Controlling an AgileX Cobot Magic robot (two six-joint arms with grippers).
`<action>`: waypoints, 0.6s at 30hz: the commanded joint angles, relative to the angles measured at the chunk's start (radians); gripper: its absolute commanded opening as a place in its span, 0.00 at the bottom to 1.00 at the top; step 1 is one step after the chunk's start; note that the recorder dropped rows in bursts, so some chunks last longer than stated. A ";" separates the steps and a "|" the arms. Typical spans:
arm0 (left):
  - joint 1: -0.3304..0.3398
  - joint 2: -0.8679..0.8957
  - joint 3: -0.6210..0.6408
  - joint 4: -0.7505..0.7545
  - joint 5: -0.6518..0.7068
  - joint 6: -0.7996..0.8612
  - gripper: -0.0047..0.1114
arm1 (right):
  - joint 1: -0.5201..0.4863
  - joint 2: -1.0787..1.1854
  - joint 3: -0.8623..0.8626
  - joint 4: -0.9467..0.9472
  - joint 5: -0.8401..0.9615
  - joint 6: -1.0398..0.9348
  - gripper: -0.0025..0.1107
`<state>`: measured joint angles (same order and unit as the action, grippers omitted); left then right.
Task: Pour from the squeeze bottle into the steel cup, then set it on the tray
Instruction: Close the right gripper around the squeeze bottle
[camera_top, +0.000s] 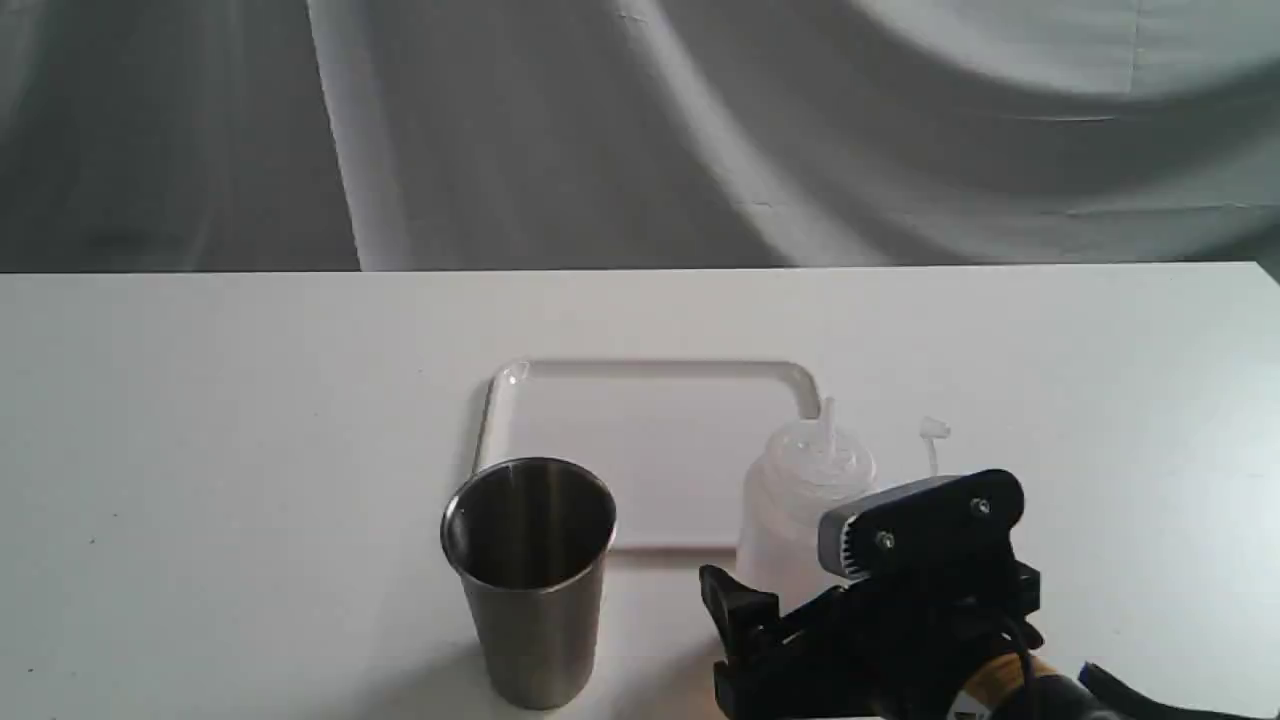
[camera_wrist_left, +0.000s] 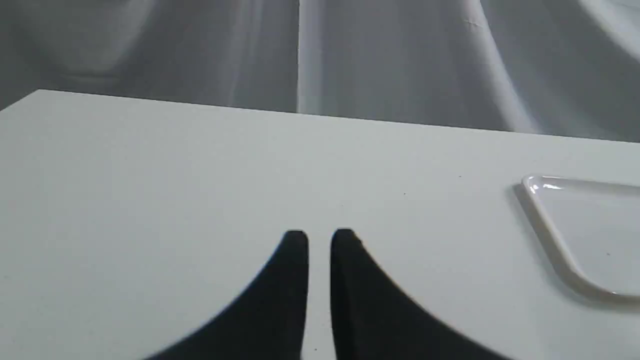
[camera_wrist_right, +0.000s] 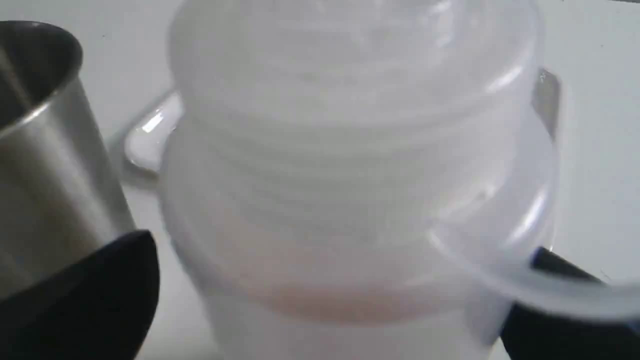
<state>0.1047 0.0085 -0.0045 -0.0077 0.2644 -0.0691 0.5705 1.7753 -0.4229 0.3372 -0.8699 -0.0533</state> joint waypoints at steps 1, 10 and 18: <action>-0.005 0.003 0.004 -0.004 0.001 -0.002 0.11 | -0.001 -0.001 -0.010 0.026 0.031 -0.010 0.79; -0.005 0.003 0.004 -0.004 0.001 -0.002 0.11 | -0.001 -0.001 -0.010 0.043 0.071 -0.028 0.76; -0.005 0.003 0.004 -0.004 0.001 -0.002 0.11 | -0.001 -0.001 -0.010 0.043 0.073 -0.028 0.53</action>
<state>0.1047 0.0085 -0.0045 -0.0077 0.2644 -0.0691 0.5705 1.7753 -0.4299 0.3841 -0.7994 -0.0764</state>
